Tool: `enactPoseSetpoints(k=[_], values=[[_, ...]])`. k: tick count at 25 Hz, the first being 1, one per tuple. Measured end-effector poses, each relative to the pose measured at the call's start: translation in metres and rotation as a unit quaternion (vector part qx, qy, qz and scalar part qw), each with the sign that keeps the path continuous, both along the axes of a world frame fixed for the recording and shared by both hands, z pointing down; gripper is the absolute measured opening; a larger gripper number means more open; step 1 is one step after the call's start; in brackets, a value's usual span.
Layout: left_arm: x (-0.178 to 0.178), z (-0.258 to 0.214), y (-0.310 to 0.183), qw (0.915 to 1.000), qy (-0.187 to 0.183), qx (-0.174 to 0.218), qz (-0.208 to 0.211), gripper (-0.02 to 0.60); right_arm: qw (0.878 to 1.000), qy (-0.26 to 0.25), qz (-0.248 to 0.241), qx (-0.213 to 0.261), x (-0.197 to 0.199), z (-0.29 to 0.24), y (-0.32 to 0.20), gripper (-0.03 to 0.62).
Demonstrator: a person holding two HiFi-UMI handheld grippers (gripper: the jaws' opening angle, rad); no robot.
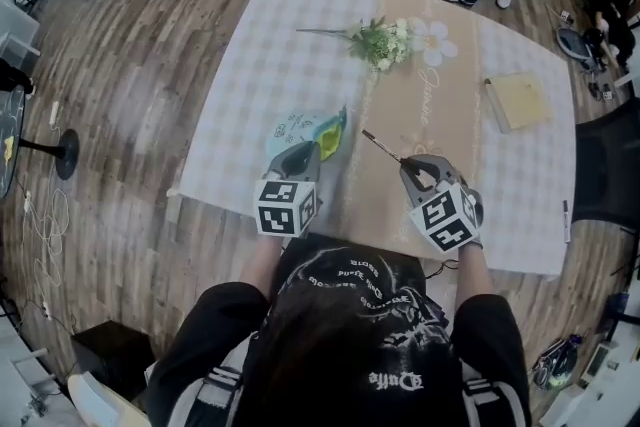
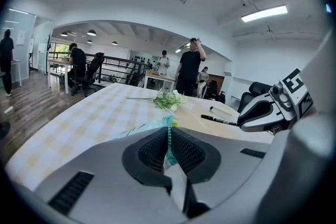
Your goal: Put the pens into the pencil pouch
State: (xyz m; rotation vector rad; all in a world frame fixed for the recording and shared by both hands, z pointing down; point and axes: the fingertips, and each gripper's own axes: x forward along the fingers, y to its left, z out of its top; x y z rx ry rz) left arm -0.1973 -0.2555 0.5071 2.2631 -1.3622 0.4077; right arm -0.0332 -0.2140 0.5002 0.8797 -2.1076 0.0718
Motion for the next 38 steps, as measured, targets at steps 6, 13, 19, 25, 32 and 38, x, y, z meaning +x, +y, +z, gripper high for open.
enactPoseSetpoints(k=[6,13,19,25,32,38], values=[[0.006,0.000,0.007,0.9998,0.002,0.004,0.022,0.034,0.999,0.018,-0.034,-0.013,-0.026,0.011,0.005,0.066],[0.022,-0.002,0.018,0.9978,-0.003,0.012,0.065,0.034,0.995,0.054,-0.078,-0.026,-0.049,0.020,0.007,0.066],[0.046,-0.002,0.024,0.9940,0.003,0.014,0.108,0.034,0.992,0.069,-0.104,-0.027,-0.061,0.027,0.001,0.066],[0.068,-0.003,0.033,0.9887,0.047,-0.004,0.142,0.034,0.991,0.072,-0.111,-0.023,-0.062,0.033,-0.005,0.067],[0.083,-0.008,0.035,0.9769,0.125,-0.036,0.170,0.034,0.989,0.059,-0.129,-0.038,-0.065,0.040,-0.008,0.067],[0.098,-0.018,0.046,0.9600,0.173,-0.048,0.214,0.032,0.984,0.061,-0.161,-0.048,-0.076,0.046,-0.006,0.067]])
